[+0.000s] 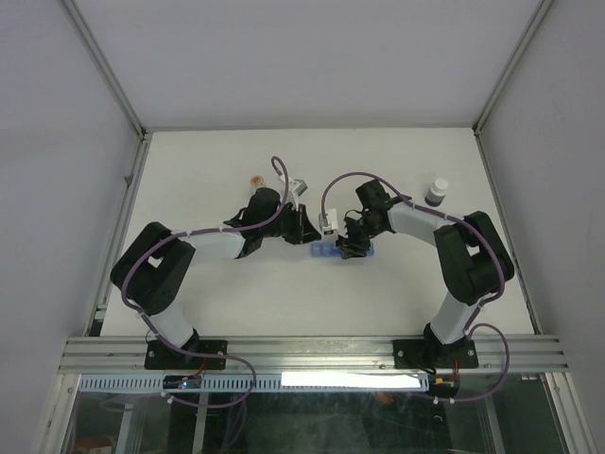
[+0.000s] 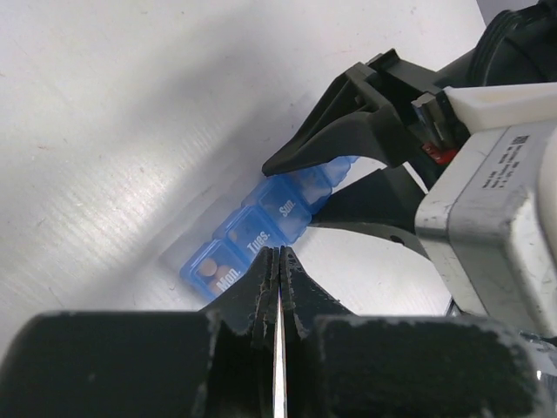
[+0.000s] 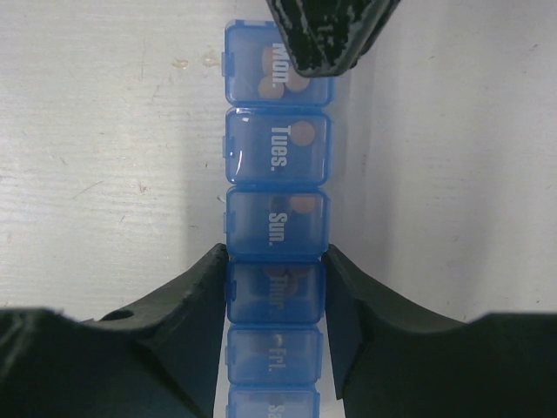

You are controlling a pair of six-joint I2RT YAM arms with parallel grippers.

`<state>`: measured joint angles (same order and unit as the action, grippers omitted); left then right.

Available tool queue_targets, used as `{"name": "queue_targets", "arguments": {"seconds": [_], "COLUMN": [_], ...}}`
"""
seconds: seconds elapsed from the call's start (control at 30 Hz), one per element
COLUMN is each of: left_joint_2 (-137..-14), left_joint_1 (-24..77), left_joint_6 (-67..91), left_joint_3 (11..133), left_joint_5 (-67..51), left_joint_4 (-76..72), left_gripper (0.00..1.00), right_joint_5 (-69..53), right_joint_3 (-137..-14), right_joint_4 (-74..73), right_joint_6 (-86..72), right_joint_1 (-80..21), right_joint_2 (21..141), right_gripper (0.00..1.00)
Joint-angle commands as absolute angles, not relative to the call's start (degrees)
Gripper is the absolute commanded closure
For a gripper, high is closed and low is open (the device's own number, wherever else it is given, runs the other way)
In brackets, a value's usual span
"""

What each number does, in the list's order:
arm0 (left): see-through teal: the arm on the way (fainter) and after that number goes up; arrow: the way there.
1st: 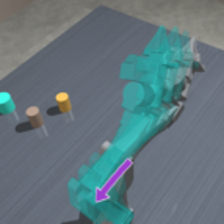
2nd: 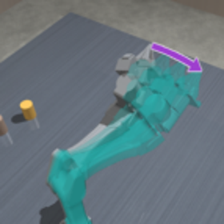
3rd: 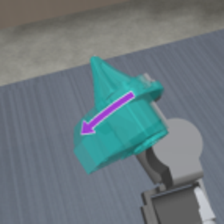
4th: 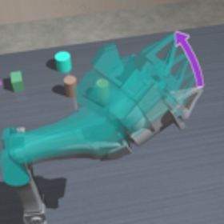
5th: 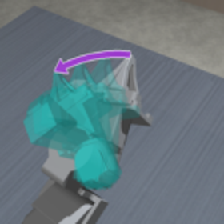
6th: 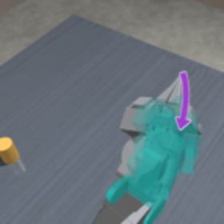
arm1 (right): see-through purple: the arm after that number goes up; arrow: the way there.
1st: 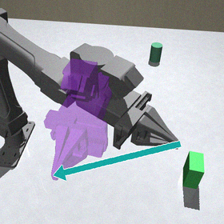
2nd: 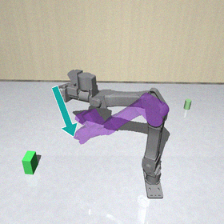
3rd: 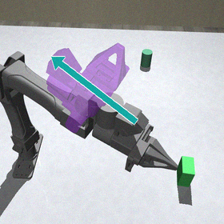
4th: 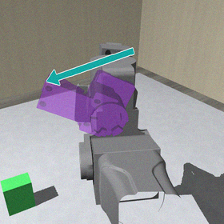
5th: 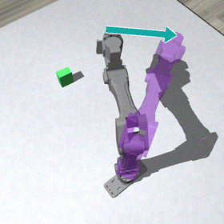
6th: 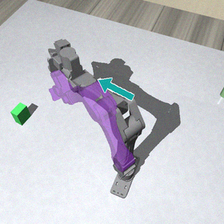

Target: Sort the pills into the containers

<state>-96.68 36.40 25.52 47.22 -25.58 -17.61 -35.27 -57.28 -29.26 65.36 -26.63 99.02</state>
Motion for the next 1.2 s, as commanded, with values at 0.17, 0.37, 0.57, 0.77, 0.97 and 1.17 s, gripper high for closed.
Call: {"name": "queue_targets", "arguments": {"seconds": [0.17,0.37,0.57,0.77,0.97,1.17], "left_joint_2": [-107.0,-104.79,-93.93,-92.99,-90.47,-76.15], "left_joint_1": [36.49,36.12,36.1,36.03,33.91,32.24], "left_joint_6": [27.86,27.78,28.82,28.7,29.59,25.93], "left_joint_3": [43.42,42.21,44.78,45.21,38.19,33.22], "left_joint_5": [-22.9,-24.32,-28.17,-30.23,-26.64,-19.13], "left_joint_4": [-11.89,-14.19,-17.02,-17.36,-23.84,-22.57], "left_gripper": [1.0,1.0,1.0,1.0,0.97,0.69], "right_joint_5": [-33.82,-33.45,-33.2,-33.27,-35.75,-36.1], "right_joint_3": [-59.02,-59.5,-59.57,-59.75,-60.13,-61.65], "right_joint_4": [-30.08,-30.21,-30.18,-30.41,-30.41,-30.9], "right_joint_6": [64.25,63.97,63.6,63.4,61.7,59.52], "right_joint_1": [-27.05,-27.05,-27.03,-27.03,-26.89,-26.71], "right_joint_2": [99.81,100.19,100.27,100.54,98.92,97.88], "right_gripper": [0.61,0.61,0.61,0.61,0.27,0.22]}}
